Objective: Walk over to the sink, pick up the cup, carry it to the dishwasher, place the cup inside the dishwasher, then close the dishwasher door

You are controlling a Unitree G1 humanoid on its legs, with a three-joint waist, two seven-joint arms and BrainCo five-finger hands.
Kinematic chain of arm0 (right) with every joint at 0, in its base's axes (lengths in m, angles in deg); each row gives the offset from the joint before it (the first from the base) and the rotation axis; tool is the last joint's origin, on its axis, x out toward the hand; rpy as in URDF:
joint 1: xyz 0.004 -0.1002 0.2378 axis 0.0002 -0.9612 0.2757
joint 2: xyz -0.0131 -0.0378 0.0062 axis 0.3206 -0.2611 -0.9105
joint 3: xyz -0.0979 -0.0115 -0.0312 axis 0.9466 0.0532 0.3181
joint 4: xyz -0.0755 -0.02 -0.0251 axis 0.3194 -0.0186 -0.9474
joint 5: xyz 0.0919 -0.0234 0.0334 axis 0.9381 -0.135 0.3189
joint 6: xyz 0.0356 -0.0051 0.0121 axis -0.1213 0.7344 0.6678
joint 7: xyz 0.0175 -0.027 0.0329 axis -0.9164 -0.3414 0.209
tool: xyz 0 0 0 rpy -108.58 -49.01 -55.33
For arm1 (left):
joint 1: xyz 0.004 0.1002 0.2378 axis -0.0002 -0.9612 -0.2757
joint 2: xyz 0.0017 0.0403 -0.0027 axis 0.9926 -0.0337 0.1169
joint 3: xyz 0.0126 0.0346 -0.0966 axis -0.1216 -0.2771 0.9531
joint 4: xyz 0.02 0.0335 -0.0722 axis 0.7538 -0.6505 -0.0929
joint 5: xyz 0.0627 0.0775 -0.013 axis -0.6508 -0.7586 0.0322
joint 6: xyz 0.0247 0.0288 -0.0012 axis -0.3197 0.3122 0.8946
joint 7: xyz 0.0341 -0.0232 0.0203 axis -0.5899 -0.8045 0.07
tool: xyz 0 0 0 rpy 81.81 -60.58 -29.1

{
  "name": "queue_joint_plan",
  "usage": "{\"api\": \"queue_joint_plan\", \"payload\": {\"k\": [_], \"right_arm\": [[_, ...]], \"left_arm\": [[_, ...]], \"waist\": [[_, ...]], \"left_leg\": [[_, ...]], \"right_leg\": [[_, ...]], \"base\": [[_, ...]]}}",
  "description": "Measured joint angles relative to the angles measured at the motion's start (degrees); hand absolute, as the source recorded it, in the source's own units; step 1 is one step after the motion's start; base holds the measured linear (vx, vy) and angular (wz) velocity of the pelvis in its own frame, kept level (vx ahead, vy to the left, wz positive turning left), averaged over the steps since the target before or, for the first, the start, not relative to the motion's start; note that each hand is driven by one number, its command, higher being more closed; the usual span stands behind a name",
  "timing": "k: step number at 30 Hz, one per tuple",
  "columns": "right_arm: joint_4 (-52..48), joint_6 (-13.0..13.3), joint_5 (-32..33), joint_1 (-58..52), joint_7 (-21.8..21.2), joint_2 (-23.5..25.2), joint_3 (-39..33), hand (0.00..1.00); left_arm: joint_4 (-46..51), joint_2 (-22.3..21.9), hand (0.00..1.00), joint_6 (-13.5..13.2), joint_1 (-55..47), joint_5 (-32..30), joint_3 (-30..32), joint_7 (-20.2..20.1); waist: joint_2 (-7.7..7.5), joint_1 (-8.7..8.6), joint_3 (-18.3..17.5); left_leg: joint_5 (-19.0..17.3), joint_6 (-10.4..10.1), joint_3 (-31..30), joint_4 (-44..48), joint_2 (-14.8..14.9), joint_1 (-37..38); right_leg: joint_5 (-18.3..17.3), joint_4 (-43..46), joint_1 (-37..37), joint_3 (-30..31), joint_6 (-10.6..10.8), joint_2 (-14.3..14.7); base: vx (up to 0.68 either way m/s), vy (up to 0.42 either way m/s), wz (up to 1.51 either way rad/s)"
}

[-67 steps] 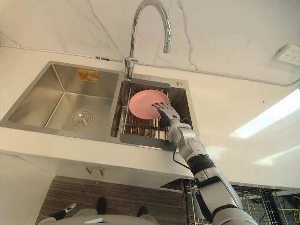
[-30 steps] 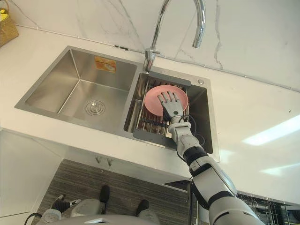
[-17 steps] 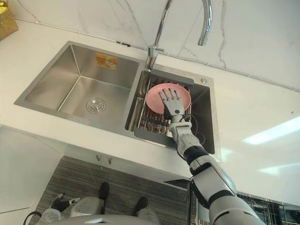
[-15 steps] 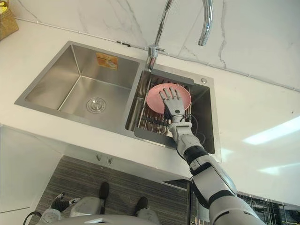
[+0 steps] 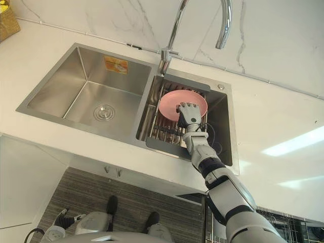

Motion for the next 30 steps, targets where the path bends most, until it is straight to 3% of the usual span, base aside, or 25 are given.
{"api": "queue_joint_plan", "payload": {"k": [17, 30], "right_arm": [[-0.6, 3.3, 0.0, 0.9, 2.7, -2.7, 0.0, 1.00], [-12.8, 4.7, -1.9, 1.3, 0.8, -9.4, -4.2, 1.00]], "left_arm": [[0.5, 0.0, 0.00, -0.1, -1.0, 0.0, 0.1, 0.1], [0.6, 0.0, 0.00, 0.1, -1.4, 0.0, 0.1, 0.1]], "waist": [[0.84, -0.57, 0.6], [0.98, -1.54, 0.7]], "left_leg": [[-0.1, 0.1, 0.3, 0.0, -0.2, 0.0], [0.1, 0.2, 1.8, 0.0, -0.1, 0.0]], "right_leg": [[-0.1, 0.3, -0.5, 0.4, 0.2, -0.2], [0.8, 0.6, -1.5, 1.9, 0.0, -0.1]], "base": [[0.00, 0.000, 0.00], [0.00, 0.000, -0.05]]}}
